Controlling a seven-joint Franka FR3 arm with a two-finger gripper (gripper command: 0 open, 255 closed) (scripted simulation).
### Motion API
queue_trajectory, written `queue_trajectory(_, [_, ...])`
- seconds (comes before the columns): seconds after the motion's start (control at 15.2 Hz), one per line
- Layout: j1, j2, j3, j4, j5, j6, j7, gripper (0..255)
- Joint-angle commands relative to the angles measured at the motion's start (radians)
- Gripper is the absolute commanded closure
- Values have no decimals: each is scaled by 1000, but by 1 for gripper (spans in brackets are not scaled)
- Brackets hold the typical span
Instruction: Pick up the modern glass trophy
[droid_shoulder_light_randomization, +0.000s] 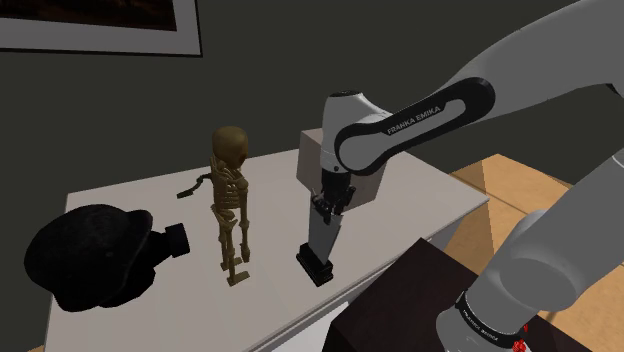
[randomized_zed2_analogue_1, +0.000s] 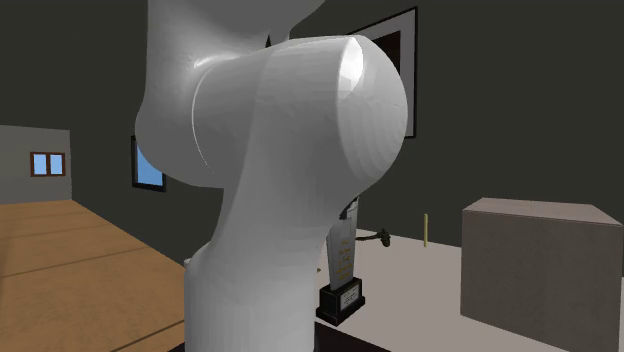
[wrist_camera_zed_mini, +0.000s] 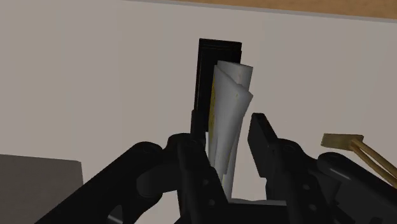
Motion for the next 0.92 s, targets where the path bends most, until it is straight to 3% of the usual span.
queue_trajectory(0.0, [0, 1, 0, 0, 0, 2, 0, 255])
queue_trajectory(0.46, [0, 1, 1, 0, 0, 1, 1, 255])
queue_trajectory(0.86, [2, -52, -6, 39, 11, -89, -9, 255])
